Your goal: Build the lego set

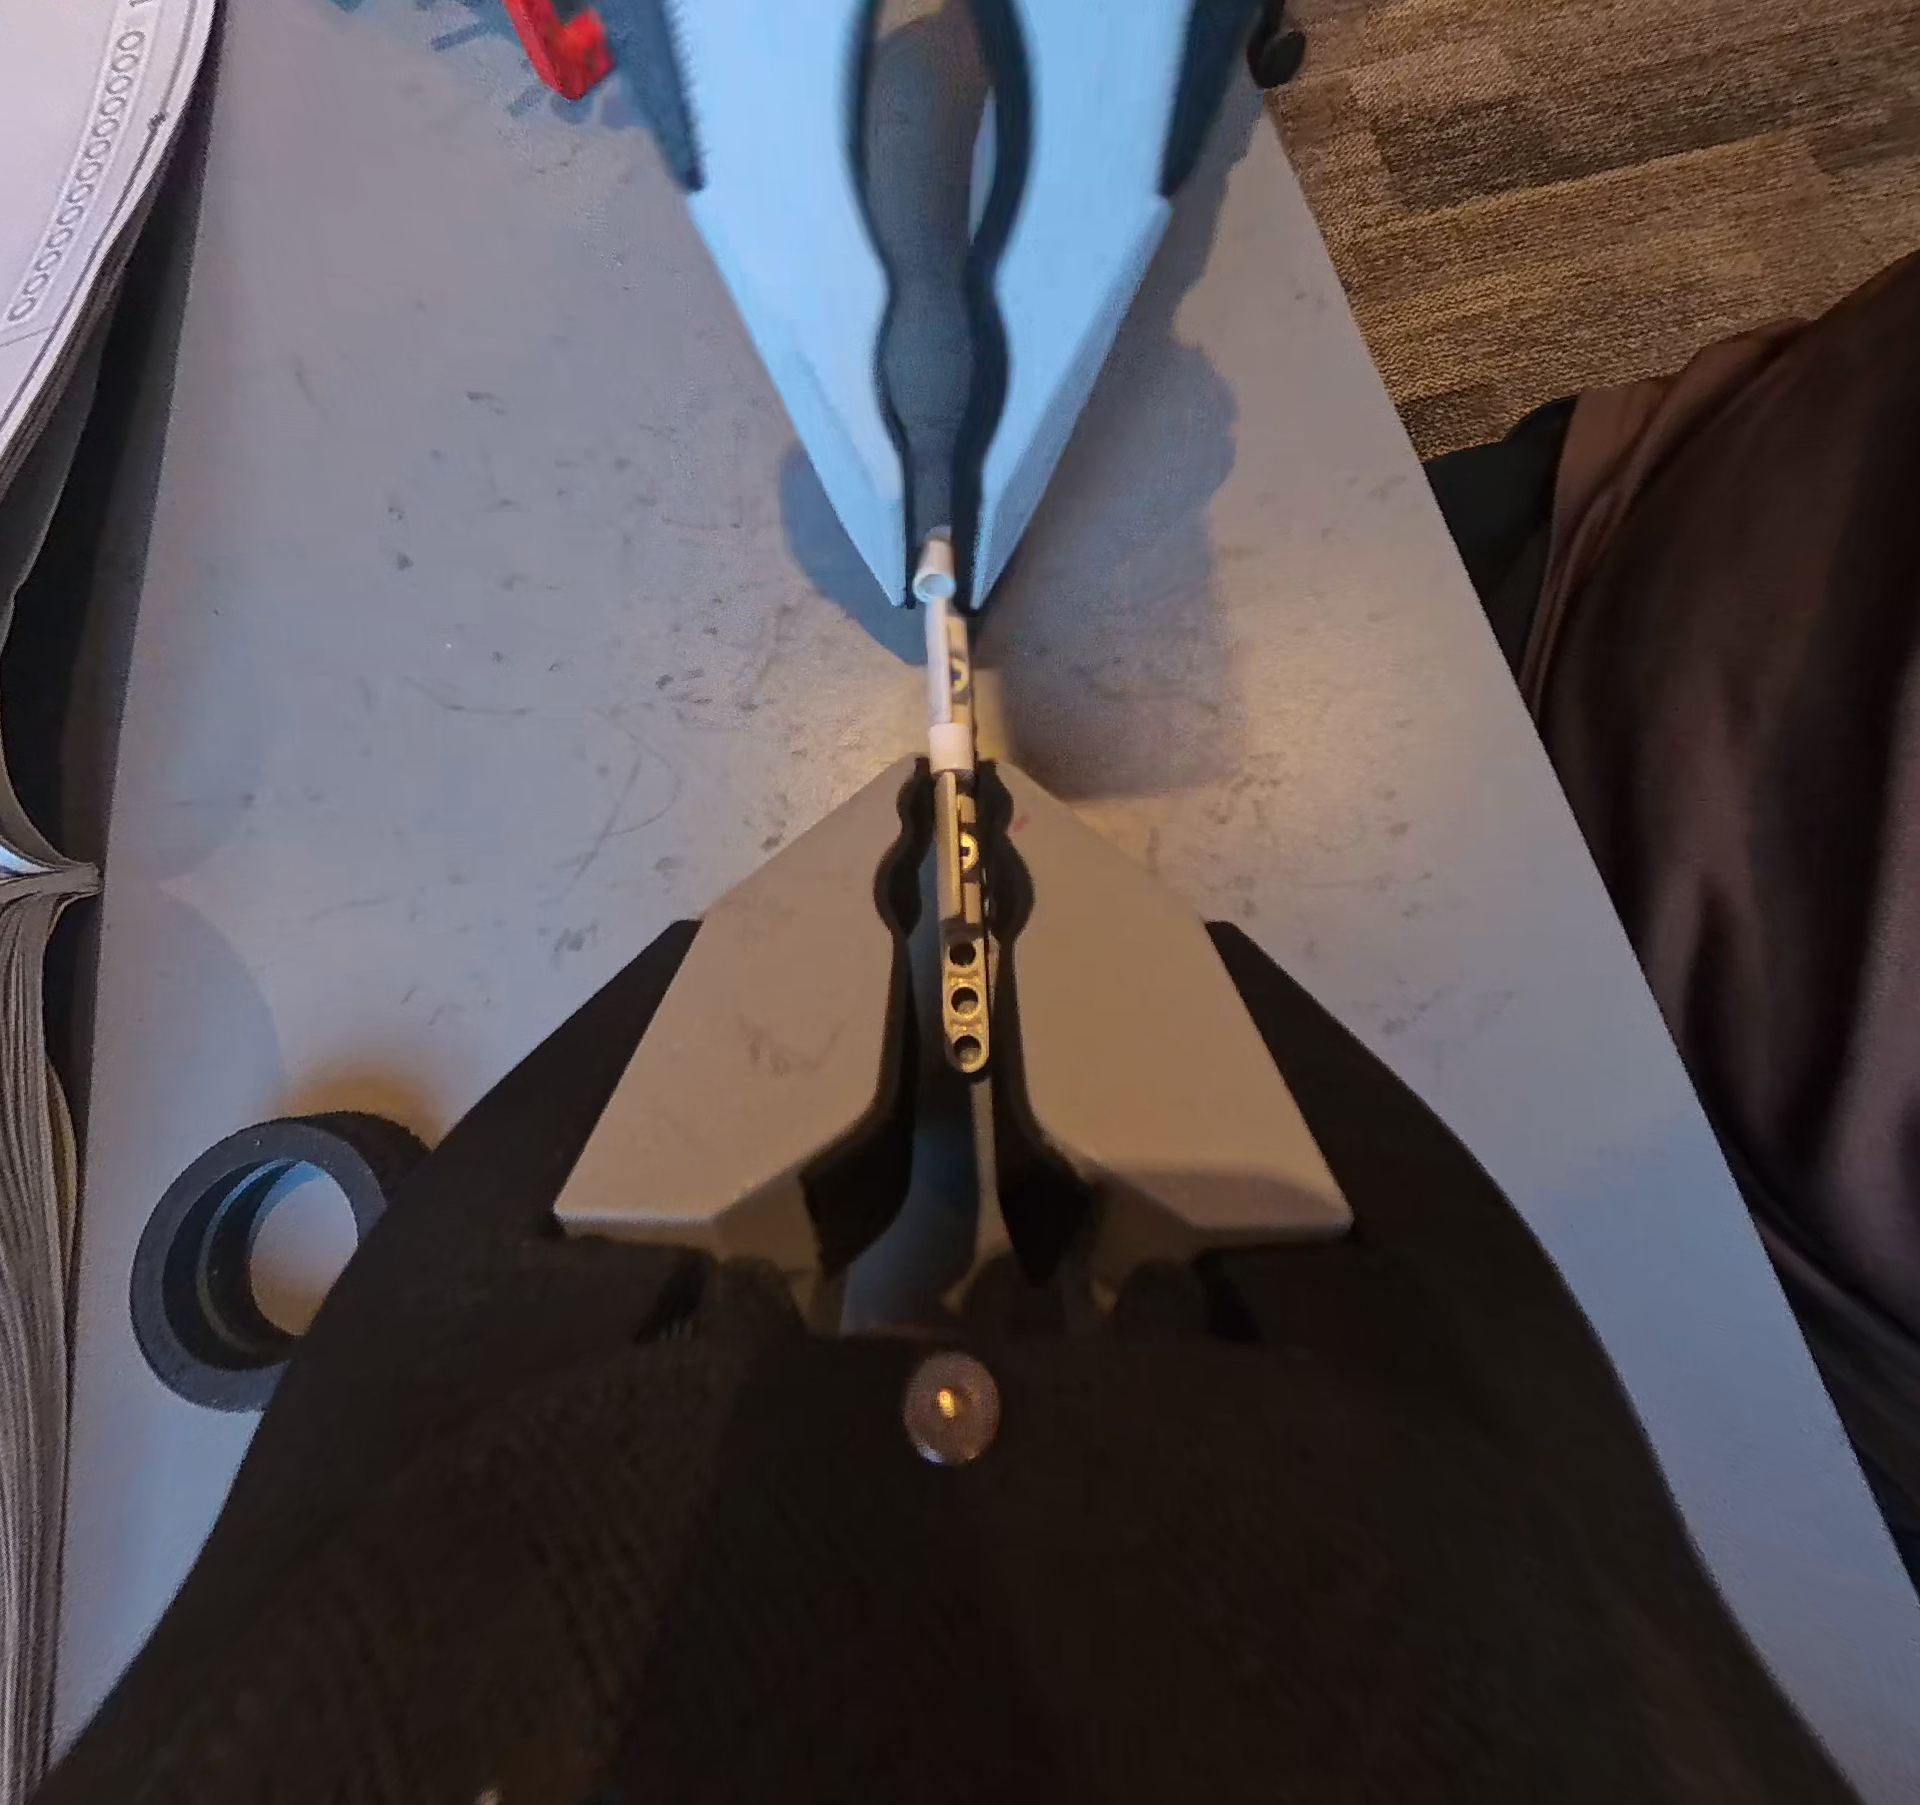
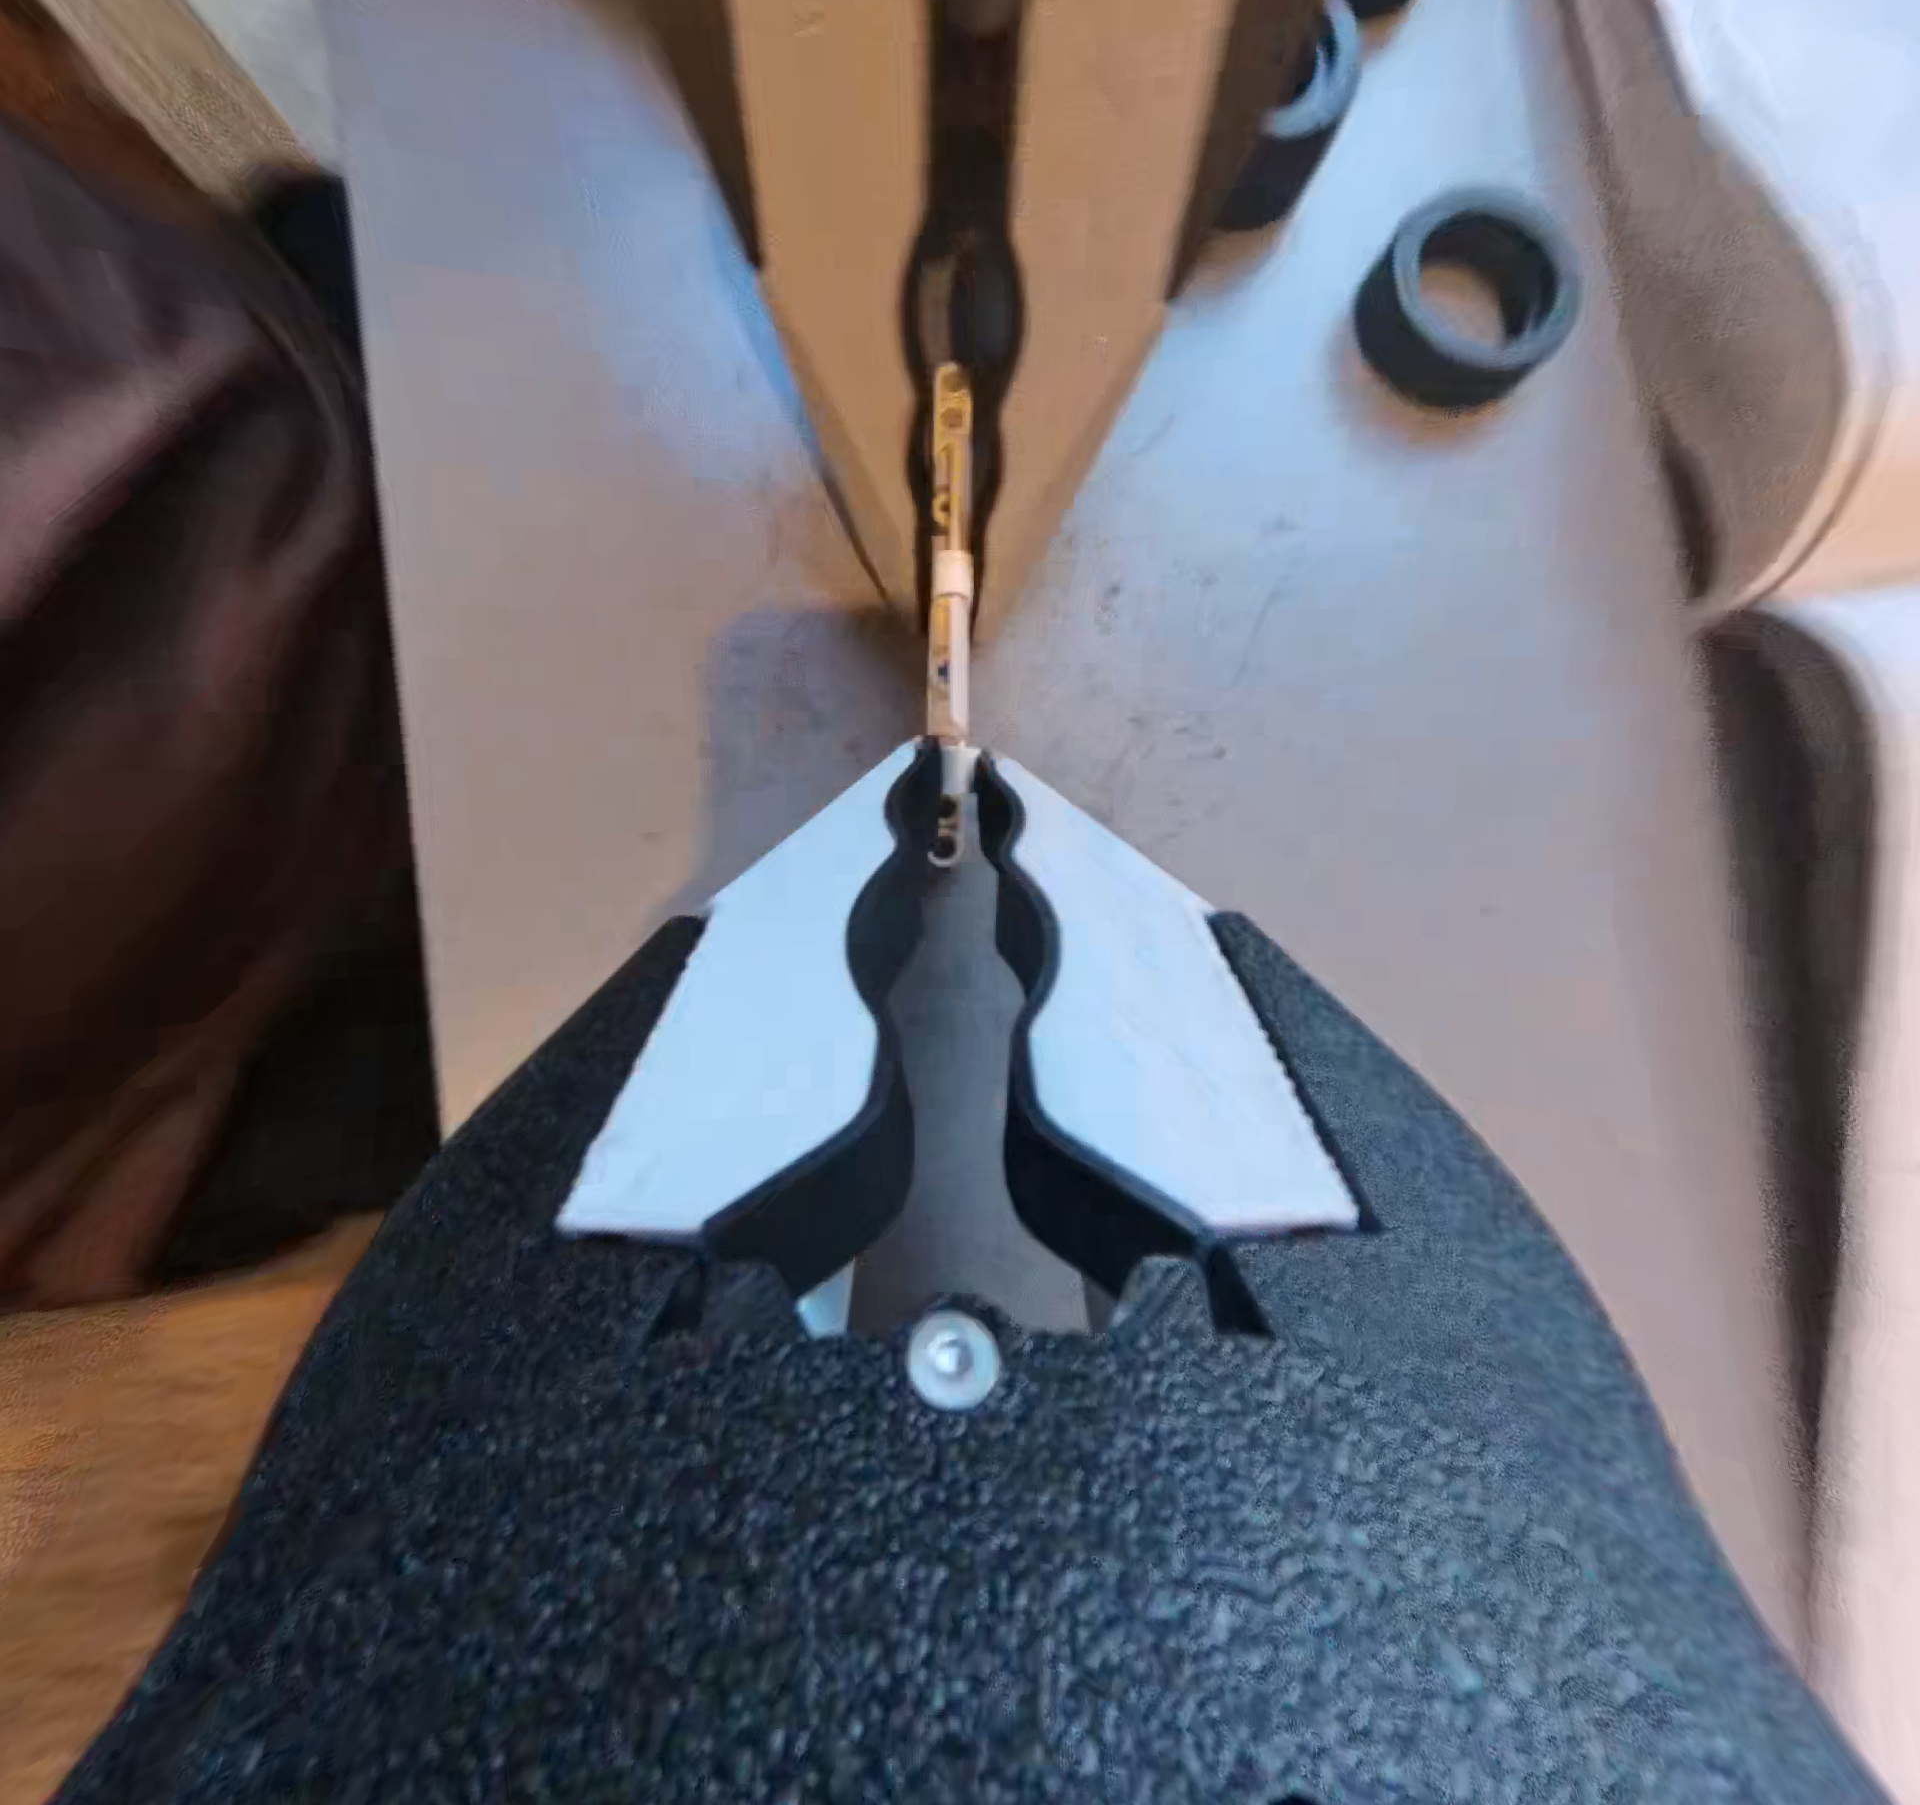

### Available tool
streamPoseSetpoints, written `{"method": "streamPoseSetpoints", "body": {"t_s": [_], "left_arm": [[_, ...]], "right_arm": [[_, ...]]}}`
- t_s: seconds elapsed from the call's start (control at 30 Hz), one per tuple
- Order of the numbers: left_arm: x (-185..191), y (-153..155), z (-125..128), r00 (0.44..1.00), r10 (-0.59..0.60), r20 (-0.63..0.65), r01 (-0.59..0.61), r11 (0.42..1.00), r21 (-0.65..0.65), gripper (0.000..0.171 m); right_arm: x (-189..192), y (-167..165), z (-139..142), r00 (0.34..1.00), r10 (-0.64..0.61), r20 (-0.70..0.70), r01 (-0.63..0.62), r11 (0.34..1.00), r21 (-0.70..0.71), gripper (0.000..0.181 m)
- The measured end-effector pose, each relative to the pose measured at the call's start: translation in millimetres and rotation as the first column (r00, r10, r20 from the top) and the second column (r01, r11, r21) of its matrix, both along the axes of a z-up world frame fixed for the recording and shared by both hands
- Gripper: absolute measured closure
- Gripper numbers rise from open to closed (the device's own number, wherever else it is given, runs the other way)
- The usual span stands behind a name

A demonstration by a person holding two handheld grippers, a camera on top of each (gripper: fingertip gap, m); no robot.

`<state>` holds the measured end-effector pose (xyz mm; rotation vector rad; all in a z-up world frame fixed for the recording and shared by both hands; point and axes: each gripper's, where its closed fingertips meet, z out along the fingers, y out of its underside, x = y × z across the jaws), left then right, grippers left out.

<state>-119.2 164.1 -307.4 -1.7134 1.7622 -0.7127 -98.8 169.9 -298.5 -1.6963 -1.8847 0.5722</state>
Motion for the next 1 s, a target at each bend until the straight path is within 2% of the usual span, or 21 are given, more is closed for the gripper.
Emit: {"method": "streamPoseSetpoints", "body": {"t_s": [0.07, 0.17, 0.3, 0.43, 0.73, 1.0], "left_arm": [[0.2, 0.1, 0.0, 1.000, 0.001, 0.000, -0.001, 1.000, 0.000, 0.166], [0.1, 0.0, 0.0, 1.000, 0.001, -0.001, -0.001, 1.000, 0.007, 0.166], [0.1, 0.1, 0.0, 1.000, 0.001, -0.001, -0.001, 1.000, 0.009, 0.166], [0.0, 0.1, 0.0, 1.000, 0.003, -0.001, -0.003, 1.000, 0.006, 0.166], [-0.4, 0.7, 0.0, 1.000, 0.008, -0.002, -0.008, 1.000, 0.002, 0.166], [1.2, -1.1, 0.1, 1.000, -0.003, 0.001, 0.003, 1.000, -0.005, 0.166]], "right_arm": [[0.1, 0.9, 0.4, 0.998, 0.050, 0.040, -0.057, 0.980, 0.189, 0.175], [0.1, 1.1, 0.1, 0.996, 0.059, 0.072, -0.072, 0.977, 0.202, 0.174], [1.4, 0.7, -0.8, 0.978, 0.100, 0.183, -0.143, 0.960, 0.240, 0.174], [7.1, 1.1, -4.3, 0.948, 0.085, 0.307, -0.171, 0.948, 0.268, 0.174], [2.6, -0.2, -2.8, 0.970, 0.041, 0.241, -0.041, 0.999, -0.006, 0.175], [1.9, -5.9, -1.3, 0.912, 0.125, 0.391, -0.138, 0.990, 0.005, 0.175]]}}
